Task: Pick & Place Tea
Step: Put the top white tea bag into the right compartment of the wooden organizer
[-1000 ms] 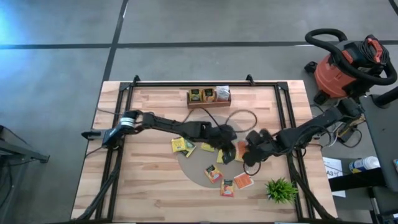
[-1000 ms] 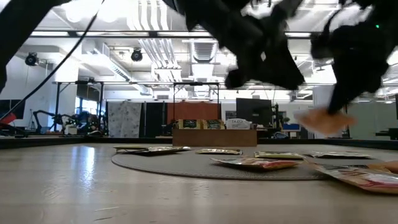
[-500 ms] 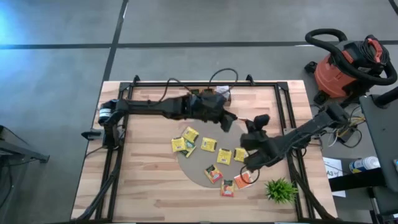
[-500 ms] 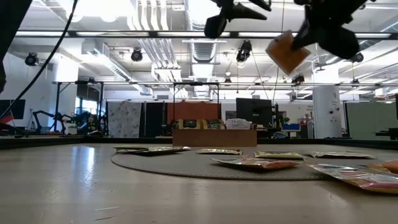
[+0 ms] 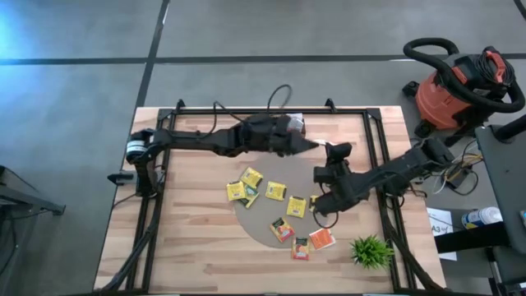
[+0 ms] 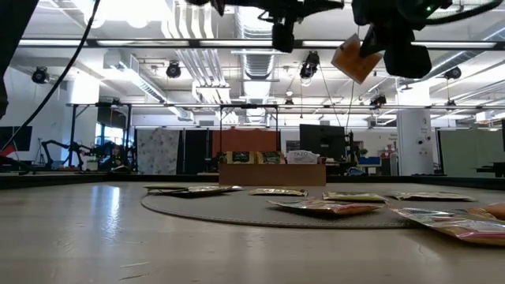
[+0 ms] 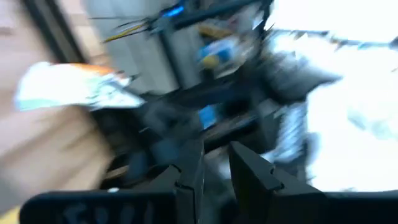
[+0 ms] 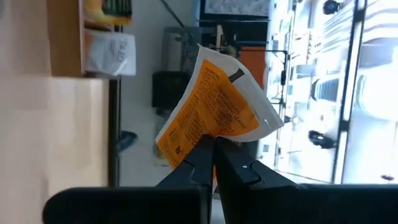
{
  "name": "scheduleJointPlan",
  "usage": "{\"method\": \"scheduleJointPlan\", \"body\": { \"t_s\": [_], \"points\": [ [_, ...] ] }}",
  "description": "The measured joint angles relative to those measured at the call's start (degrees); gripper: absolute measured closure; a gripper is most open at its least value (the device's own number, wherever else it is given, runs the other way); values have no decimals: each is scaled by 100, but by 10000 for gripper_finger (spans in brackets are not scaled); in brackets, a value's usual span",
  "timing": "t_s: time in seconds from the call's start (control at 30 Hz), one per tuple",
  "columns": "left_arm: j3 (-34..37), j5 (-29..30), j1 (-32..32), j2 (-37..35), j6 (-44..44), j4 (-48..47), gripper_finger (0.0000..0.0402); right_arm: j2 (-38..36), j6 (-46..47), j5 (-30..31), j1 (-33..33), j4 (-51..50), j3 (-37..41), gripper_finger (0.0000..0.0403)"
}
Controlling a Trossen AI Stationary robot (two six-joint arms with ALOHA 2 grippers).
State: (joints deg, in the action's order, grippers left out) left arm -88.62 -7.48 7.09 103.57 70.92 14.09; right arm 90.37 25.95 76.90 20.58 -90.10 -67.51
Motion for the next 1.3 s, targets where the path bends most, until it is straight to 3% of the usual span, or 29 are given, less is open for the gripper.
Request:
{"method": "scheduleJointPlan", "body": {
  "t_s": [0.17,0.43,0.77,1.1,1.3],
  "points": [
    [896,28,211,-2,1506,1590,330,2,-673,318,-189,7,18,394],
    [2105,590,293,3,3412,2593,330,2,-1401,577,-536,26,-79,394],
    [2171,651,343,7,3481,2851,330,2,-2057,577,-696,172,-204,394],
    [1932,676,444,55,3372,2678,330,7,-3480,575,-687,1346,-287,394],
    [1915,698,457,55,3370,2660,330,7,-3610,575,-687,1415,-358,394]
  ]
}}
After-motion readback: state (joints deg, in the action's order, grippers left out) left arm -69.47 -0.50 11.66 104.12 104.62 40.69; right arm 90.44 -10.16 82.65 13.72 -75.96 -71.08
